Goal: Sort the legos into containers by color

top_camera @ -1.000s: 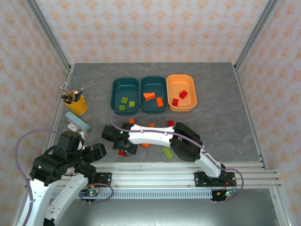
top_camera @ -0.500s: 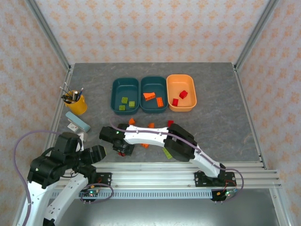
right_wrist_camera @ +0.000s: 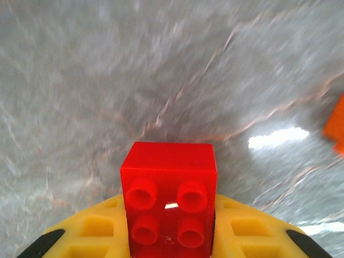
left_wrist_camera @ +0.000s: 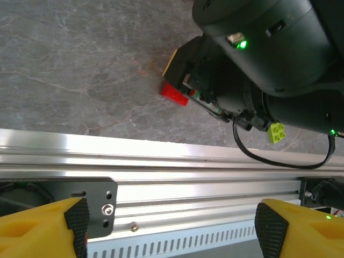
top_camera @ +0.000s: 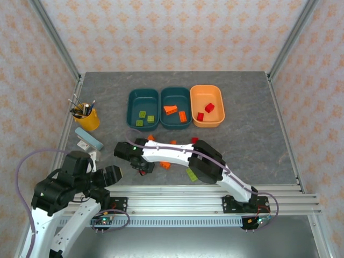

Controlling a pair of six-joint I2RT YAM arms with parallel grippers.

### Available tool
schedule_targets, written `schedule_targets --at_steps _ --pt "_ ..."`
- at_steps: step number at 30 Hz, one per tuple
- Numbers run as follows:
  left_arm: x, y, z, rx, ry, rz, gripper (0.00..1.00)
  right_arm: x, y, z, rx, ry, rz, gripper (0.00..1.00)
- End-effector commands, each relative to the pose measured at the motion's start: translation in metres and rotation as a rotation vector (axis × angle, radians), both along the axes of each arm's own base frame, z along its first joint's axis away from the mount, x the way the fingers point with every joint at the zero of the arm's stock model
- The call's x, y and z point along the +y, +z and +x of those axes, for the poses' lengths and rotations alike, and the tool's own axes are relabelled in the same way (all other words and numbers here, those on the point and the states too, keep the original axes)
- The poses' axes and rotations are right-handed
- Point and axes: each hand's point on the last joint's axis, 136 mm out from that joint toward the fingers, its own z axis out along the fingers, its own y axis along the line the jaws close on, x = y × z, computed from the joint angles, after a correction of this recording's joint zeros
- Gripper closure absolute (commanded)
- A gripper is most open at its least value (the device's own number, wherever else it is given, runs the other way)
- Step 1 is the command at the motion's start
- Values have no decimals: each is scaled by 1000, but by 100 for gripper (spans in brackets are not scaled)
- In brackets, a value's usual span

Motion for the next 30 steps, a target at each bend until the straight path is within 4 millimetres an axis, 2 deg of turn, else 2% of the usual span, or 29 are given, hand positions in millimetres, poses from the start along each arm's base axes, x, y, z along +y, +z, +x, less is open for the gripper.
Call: schedule_targets --at_steps 1,3,6,10,12,14,18,22,25,30 --pt "-16 14 21 -39 -18 -66 17 -39 68 42 -147 6 -42 78" --pt "-26 19 38 -52 3 -125 18 -63 97 62 -198 14 -62 78" --pt "-37 21 69 -62 44 -172 18 -105 127 91 -236 24 -83 78" --pt "-53 28 118 -95 50 -124 19 -160 146 130 -235 31 -82 78" --pt "-73 36 144 -121 10 -75 18 -190 148 149 -216 26 -90 78" --pt "-97 40 166 -129 -31 -49 18 -217 144 163 -188 12 -101 78" --pt "-146 48 210 -158 -70 -63 18 -265 124 189 -124 -41 -121 79" --pt "-181 55 244 -176 -102 -71 18 -303 104 212 -80 -111 -134 79" --pt "-200 55 262 -174 -133 -59 18 -321 85 222 -35 -150 -131 79" --pt "-224 47 282 -159 -173 -52 18 -330 53 230 30 -169 -130 79"
